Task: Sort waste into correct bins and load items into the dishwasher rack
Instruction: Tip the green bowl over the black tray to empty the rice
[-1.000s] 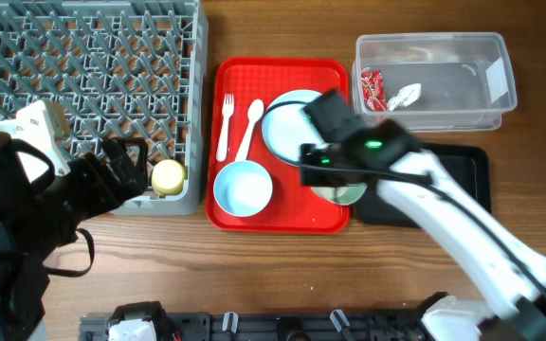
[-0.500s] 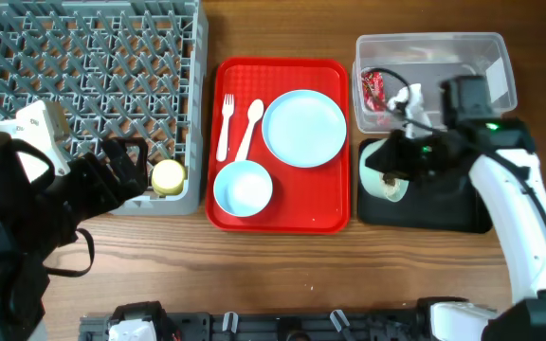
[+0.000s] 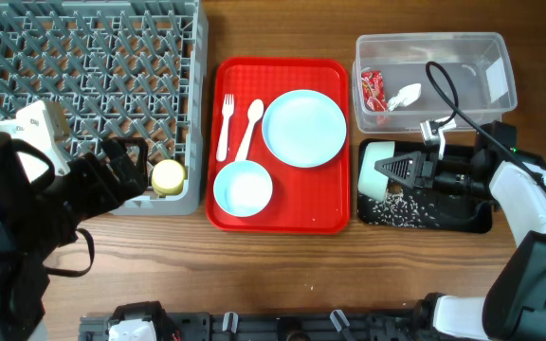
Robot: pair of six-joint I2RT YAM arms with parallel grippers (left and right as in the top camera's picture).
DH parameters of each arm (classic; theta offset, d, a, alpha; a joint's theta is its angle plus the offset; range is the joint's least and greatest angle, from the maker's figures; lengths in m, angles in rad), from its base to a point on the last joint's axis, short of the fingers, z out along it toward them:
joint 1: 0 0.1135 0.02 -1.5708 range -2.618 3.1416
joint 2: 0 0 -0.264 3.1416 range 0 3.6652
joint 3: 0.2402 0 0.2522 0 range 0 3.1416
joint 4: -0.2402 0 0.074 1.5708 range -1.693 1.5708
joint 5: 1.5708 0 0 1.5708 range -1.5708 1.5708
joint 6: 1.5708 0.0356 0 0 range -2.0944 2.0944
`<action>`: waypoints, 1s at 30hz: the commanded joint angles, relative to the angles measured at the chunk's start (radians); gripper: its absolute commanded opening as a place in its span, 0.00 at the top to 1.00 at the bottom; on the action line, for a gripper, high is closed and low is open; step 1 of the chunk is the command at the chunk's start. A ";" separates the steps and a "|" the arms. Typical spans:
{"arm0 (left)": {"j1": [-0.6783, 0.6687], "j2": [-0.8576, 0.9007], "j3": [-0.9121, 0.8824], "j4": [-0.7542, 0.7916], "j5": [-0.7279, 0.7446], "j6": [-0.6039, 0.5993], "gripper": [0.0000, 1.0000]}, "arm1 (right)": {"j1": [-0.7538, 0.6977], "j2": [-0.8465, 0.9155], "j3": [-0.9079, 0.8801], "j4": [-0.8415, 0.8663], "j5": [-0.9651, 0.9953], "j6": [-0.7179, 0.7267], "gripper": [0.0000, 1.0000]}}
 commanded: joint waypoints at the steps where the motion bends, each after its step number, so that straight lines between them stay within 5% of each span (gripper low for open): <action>1: -0.003 -0.003 0.009 0.003 0.016 0.009 0.00 | -0.006 0.007 0.000 0.011 0.031 0.010 0.96; 13: -0.003 -0.003 0.009 0.002 0.016 0.009 0.00 | -0.123 0.008 0.000 0.021 0.017 0.097 0.96; 16: -0.003 -0.003 0.009 0.003 0.016 0.009 0.00 | -0.134 0.009 0.000 -0.024 0.003 -0.049 0.96; 18: -0.003 -0.003 0.009 0.002 0.016 0.009 0.00 | -0.134 0.014 0.000 0.016 0.063 0.102 0.96; 22: -0.003 -0.003 0.009 0.003 0.016 0.009 0.00 | -0.134 0.005 0.000 -0.099 -0.131 -0.122 0.96; 24: -0.003 -0.003 0.009 0.003 0.016 0.009 0.00 | -0.134 0.012 0.000 -0.014 -0.016 0.112 0.96; 27: -0.003 -0.003 0.009 0.003 0.016 0.009 0.00 | -0.134 -0.002 0.000 -0.088 -0.162 -0.070 0.96; 30: -0.003 -0.003 0.009 0.003 0.016 0.009 0.00 | -0.133 0.001 0.000 -0.013 -0.056 0.156 0.96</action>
